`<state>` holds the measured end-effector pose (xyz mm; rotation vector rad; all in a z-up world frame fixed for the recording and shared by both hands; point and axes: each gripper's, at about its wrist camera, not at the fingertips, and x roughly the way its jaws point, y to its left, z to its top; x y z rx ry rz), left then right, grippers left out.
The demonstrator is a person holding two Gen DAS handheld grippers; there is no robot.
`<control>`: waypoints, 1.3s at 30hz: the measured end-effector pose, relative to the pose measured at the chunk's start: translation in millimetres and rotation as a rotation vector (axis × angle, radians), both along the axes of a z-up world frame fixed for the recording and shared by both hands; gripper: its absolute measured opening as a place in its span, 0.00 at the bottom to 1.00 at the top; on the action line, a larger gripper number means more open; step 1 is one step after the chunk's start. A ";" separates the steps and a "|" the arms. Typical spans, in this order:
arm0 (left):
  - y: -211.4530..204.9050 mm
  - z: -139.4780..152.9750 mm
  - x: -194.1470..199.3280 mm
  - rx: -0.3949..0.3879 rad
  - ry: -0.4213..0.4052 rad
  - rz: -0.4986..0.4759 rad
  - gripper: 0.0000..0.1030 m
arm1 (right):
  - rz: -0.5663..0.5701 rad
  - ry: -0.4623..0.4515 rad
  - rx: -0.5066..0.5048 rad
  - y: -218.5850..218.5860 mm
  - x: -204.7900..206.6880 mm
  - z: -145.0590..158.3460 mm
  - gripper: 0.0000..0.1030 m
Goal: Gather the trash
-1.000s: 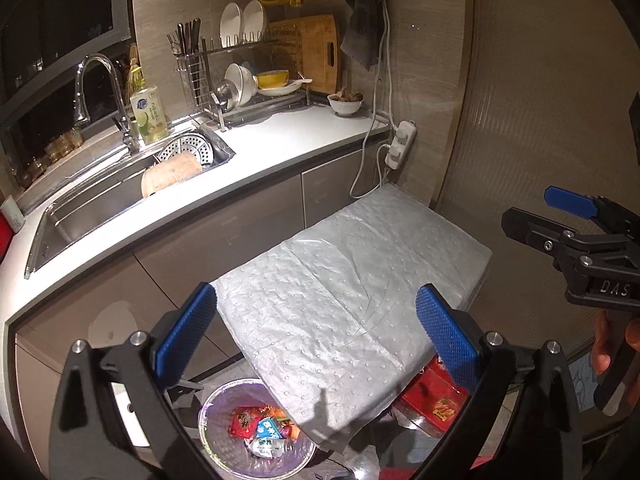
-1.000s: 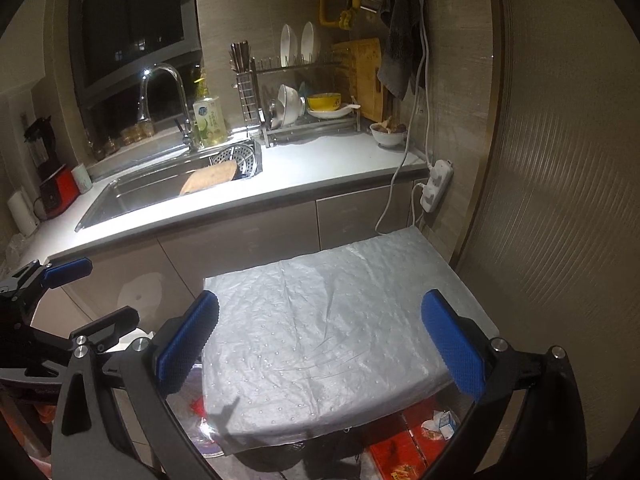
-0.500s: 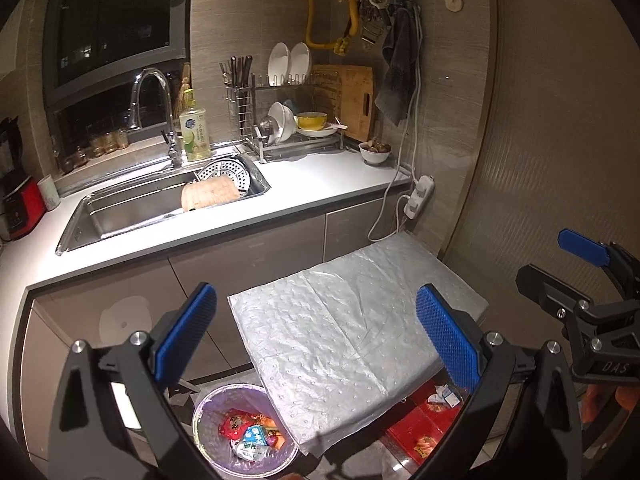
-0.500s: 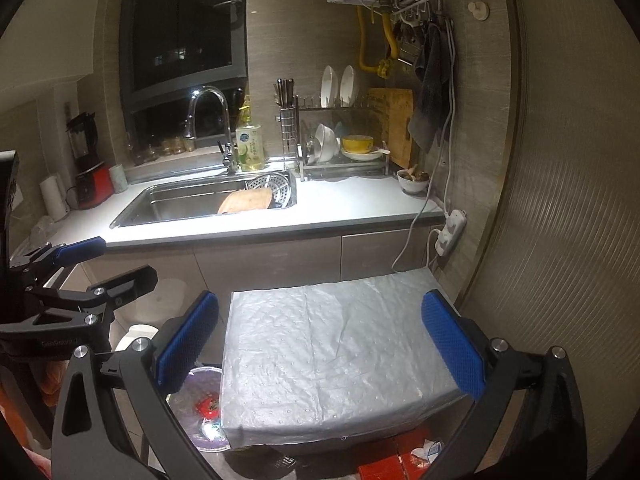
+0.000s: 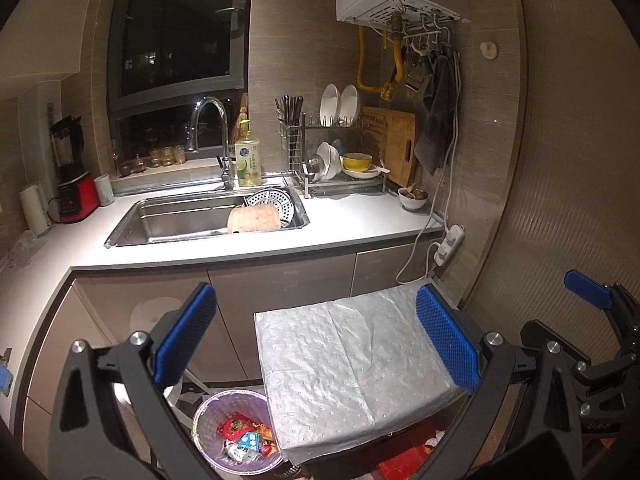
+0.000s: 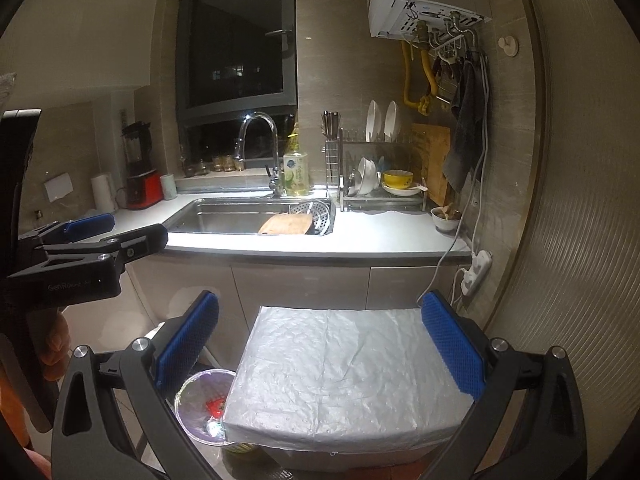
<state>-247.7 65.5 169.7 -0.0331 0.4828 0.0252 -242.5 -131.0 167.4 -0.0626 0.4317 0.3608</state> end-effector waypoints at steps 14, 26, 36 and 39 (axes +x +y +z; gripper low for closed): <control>-19.9 15.1 -11.6 0.000 -0.049 0.057 0.93 | 0.034 -0.036 0.012 -15.8 -14.4 4.4 0.98; -21.5 10.4 -6.8 0.003 -0.031 0.047 0.93 | 0.029 -0.033 0.012 -16.7 -15.9 4.2 0.98; -20.5 10.6 -3.7 -0.002 -0.027 0.040 0.93 | 0.031 -0.031 0.013 -17.7 -14.9 4.0 0.98; -19.6 11.7 -2.2 -0.008 -0.021 0.033 0.93 | 0.031 -0.031 0.012 -18.1 -14.4 3.8 0.98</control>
